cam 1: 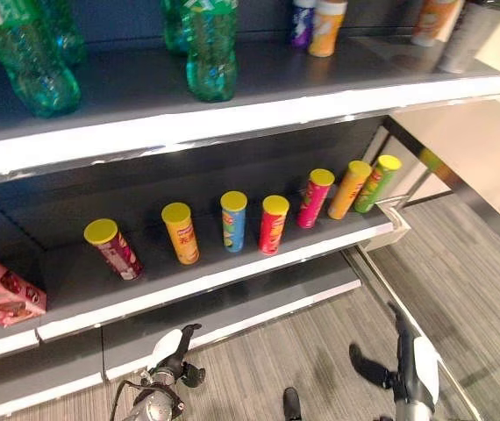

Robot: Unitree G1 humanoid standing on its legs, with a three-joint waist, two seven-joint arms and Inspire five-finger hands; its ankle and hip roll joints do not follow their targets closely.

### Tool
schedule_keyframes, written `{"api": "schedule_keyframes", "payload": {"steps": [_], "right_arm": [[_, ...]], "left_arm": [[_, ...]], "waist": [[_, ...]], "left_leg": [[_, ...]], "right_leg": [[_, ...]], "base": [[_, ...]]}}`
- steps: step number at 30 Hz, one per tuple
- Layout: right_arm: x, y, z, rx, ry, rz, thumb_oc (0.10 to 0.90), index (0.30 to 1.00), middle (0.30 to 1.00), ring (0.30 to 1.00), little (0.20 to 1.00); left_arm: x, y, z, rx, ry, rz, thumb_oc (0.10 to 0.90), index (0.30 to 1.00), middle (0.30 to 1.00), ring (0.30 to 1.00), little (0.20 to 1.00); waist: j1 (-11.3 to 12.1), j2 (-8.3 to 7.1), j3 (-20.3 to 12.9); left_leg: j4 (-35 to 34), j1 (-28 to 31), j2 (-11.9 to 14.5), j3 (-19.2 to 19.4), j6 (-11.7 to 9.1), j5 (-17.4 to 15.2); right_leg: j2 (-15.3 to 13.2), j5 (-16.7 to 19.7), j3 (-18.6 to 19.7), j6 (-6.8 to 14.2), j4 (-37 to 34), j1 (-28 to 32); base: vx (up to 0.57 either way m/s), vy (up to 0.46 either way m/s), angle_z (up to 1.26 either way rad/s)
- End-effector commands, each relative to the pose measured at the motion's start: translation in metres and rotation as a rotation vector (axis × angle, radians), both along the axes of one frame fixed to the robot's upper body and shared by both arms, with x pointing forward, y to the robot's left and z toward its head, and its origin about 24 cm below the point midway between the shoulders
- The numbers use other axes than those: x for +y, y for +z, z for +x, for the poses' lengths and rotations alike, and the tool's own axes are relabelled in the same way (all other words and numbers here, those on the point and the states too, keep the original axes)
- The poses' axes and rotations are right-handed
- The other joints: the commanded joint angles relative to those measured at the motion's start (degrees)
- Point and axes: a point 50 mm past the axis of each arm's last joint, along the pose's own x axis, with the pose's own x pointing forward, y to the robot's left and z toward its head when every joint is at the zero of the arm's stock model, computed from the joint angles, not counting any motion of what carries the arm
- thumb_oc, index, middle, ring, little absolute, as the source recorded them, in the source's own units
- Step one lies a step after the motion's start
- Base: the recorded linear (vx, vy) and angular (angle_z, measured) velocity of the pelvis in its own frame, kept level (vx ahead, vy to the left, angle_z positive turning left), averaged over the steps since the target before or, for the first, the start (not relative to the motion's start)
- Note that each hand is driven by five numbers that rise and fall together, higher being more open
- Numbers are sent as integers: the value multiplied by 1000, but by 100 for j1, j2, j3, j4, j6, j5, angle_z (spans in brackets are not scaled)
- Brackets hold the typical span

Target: Put the goods on the table back onto the shelves and tidy them up.

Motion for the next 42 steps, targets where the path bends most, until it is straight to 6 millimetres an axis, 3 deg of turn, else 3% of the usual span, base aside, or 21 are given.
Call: {"api": "schedule_keyframes", "payload": {"steps": [1,2,3,6,12,20,27,38,39,42], "right_arm": [[9,-4,19,-12,12,172,800,900,900,900,900],[11,-13,10,54,3,210,800,900,900,900,900],[12,-36,-10,215,-24,265,800,900,900,900,900],[16,-52,-24,329,-50,292,800,900,900,900,900],[26,-63,-49,442,-41,322,800,900,900,900,900],[31,-63,-49,451,16,317,800,900,900,900,900],[32,-61,-49,453,59,309,800,900,900,900,900],[33,-50,-37,397,197,285,800,900,900,900,900],[34,-50,-37,399,209,281,800,900,900,900,900],[35,-48,-34,389,236,278,800,900,900,900,900]], "left_arm": [[2,31,44,-157,-63,-13,800,900,900,900,900],[-2,33,47,-159,-75,-27,800,900,900,900,900],[-10,37,55,-161,-115,-51,800,900,900,900,900],[-19,46,67,-188,-154,-60,800,900,900,900,900],[-39,64,96,-255,-196,-70,800,900,900,900,900],[-52,88,129,-355,-180,-31,800,900,900,900,900],[-49,97,140,-383,-149,-7,800,900,900,900,900],[-27,116,159,-436,-68,89,800,900,900,900,900],[-25,117,161,-441,-64,95,800,900,900,900,900],[-22,122,163,-456,-49,97,800,900,900,900,900]], "waist": [[104,-154,-73],[83,-157,-83],[67,-145,-79],[7,-135,-72],[-158,-57,-55],[-385,69,56],[-473,110,104],[-802,86,270],[-813,111,268],[-849,89,312]], "left_leg": [[79,374,686,-111,-552,-130],[72,392,693,-114,-553,-130],[78,417,711,-145,-562,-150],[62,436,710,-147,-557,-119],[53,482,741,-81,-580,-99],[53,387,839,35,-637,-37],[53,291,938,61,-680,36],[53,195,1186,254,-778,196],[53,255,1205,238,-827,68],[53,255,1253,287,-843,100]], "right_leg": [[-304,19,-286,432,130,229],[-292,6,-271,428,141,248],[-269,-31,-254,418,185,284],[-260,-36,-186,401,214,277],[-232,-54,-70,378,220,248],[-172,-30,127,353,214,37],[-124,-40,171,327,258,-95],[197,-197,488,178,721,-619],[218,-328,501,199,767,-608],[291,-384,540,171,893,-705]], "base": [[-33,-34,-3],[-34,-40,-3],[0,0,0],[0,0,0],[-10,-22,-5],[-29,-37,-14],[-13,-41,-10],[0,-53,-12],[59,-25,-12],[14,-31,-17]]}}
